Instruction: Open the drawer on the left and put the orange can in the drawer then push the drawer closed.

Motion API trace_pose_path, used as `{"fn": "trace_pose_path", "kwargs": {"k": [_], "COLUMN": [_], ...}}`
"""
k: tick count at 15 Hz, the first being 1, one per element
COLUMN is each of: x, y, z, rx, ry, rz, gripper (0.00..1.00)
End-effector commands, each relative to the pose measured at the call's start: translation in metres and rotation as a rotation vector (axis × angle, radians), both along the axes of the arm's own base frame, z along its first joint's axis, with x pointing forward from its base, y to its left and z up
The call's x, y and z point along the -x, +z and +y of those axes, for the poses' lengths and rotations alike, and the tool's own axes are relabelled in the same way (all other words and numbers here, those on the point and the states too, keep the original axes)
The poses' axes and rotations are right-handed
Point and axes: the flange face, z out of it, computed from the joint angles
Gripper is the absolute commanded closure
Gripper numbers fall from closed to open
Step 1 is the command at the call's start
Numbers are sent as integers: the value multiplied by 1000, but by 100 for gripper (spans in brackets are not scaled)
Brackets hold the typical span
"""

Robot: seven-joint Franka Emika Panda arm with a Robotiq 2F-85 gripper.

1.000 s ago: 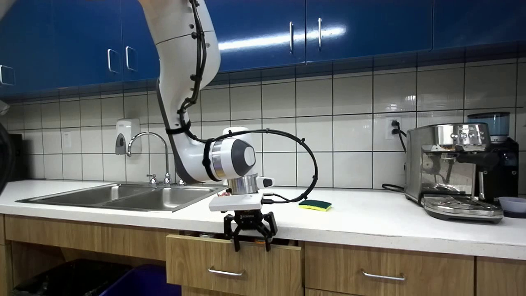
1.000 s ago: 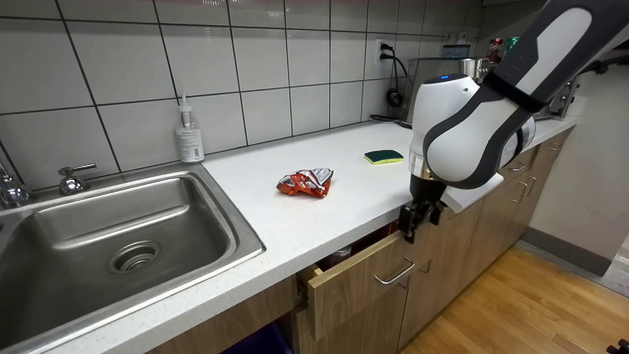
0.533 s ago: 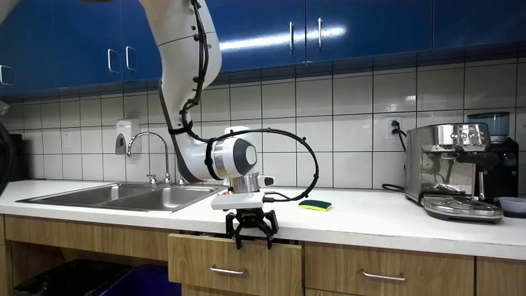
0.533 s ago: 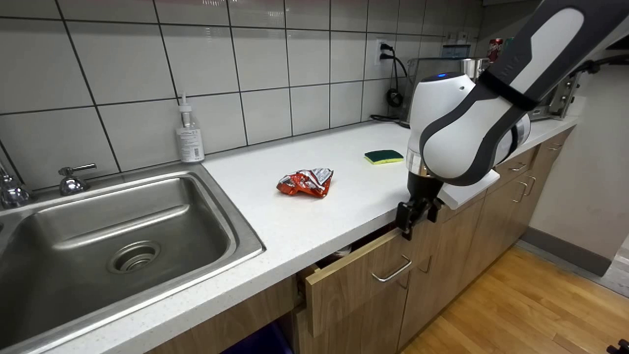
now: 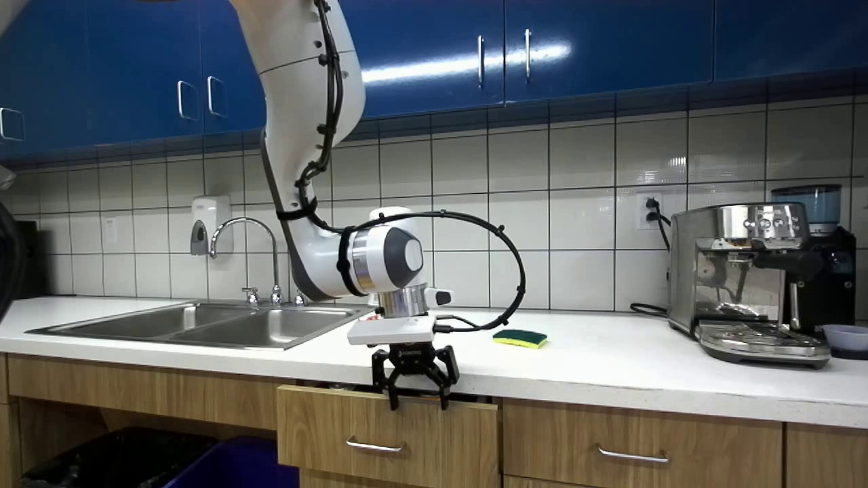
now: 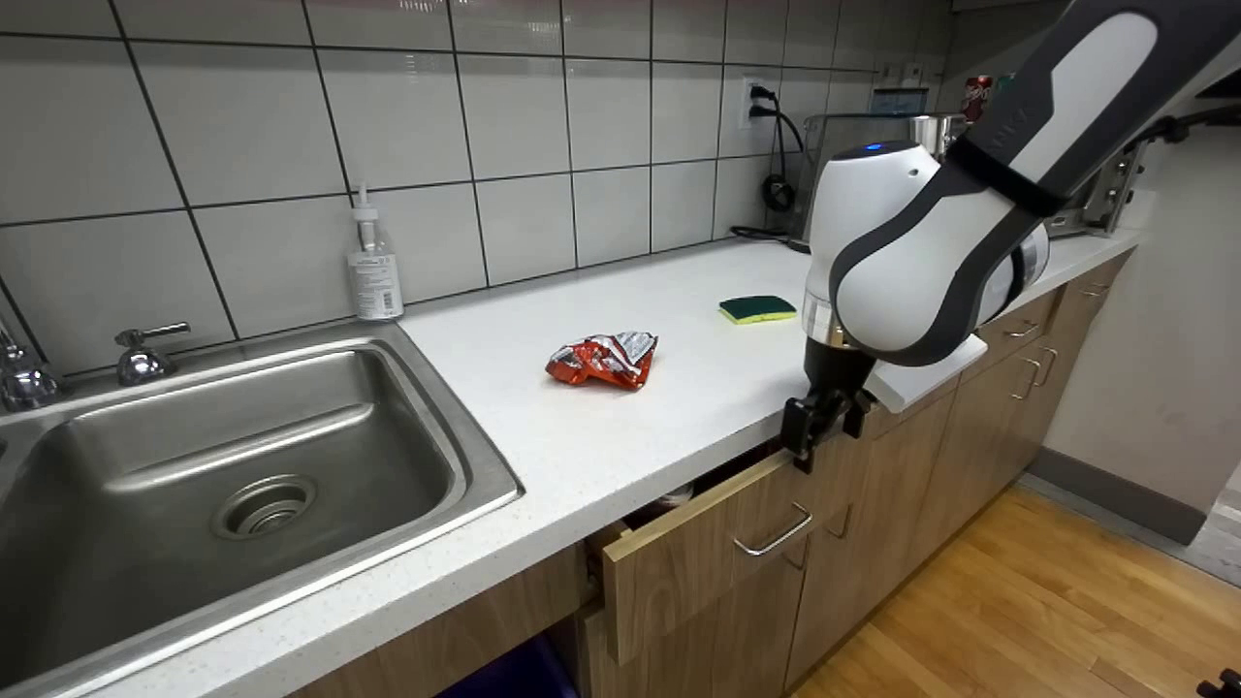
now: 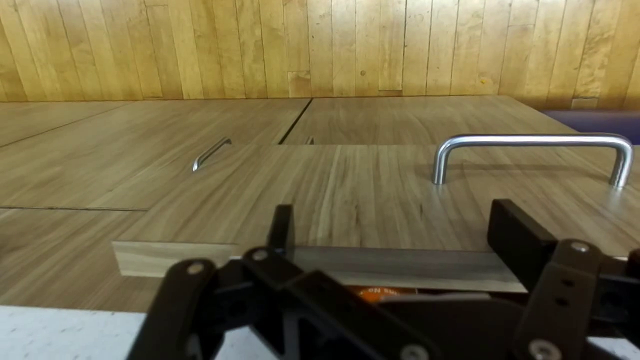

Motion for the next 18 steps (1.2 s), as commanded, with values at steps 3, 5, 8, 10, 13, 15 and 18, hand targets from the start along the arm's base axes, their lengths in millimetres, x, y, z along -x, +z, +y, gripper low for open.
{"fn": "trace_pose_path", "kwargs": {"k": [3, 5, 8, 10, 13, 15, 18], "x": [14, 22, 41, 53, 69, 76, 85], "y": [44, 57, 72, 80, 95, 107, 122], "z": [7, 13, 23, 28, 32, 32, 32], "rx": [-31, -40, -72, -89, -107, -107, -106], "ry": [0, 4, -4, -17, -39, -48, -45], "rz": [-102, -134, -153, -164, -186, -206, -231], "gripper": [0, 0, 0, 0, 0, 0, 0]}}
